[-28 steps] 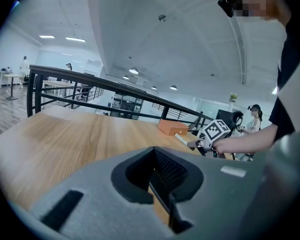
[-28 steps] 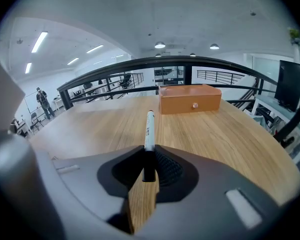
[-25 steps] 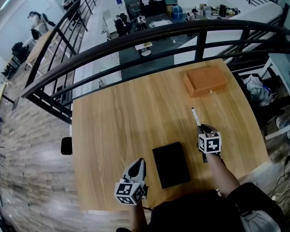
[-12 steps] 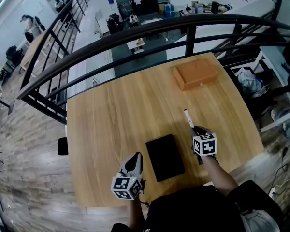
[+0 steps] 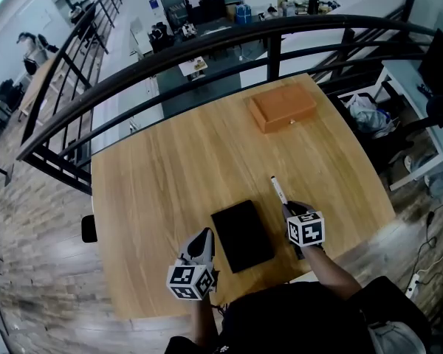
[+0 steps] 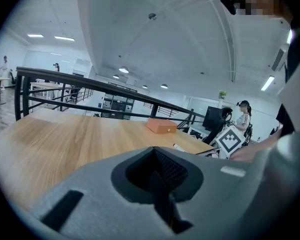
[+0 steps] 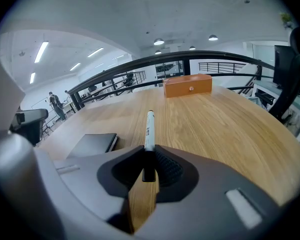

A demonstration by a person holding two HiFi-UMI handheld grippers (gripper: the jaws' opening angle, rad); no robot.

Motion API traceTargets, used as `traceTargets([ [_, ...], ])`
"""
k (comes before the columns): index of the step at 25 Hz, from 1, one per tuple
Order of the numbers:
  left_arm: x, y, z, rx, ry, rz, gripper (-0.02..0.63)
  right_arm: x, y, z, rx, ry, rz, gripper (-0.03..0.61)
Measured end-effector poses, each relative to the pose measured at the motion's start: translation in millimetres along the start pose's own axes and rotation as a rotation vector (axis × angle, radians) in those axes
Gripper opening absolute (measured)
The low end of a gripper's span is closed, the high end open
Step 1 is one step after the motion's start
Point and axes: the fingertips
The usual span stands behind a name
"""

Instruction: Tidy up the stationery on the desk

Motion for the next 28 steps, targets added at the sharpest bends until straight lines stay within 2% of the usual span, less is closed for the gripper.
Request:
traceTargets([
  [16,22.9,4.0,11.5,-0.006,0.066,0.008,-0.002,-43.6,63.8,-15.1,-0.111,-0.098,-0.032,0.072],
  [28,18.8,9.4,-2.3,0.005,0.052,-0.018,-0.002,-62.1,85.9,-15.9,-0.170,-0.131,-0.034,0.074],
])
Point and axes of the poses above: the fingertips, and each gripper's own axes: z forward along the fingers, x to its right, y out of its underside, and after that the axes turned 8 degrees about z, right-handed
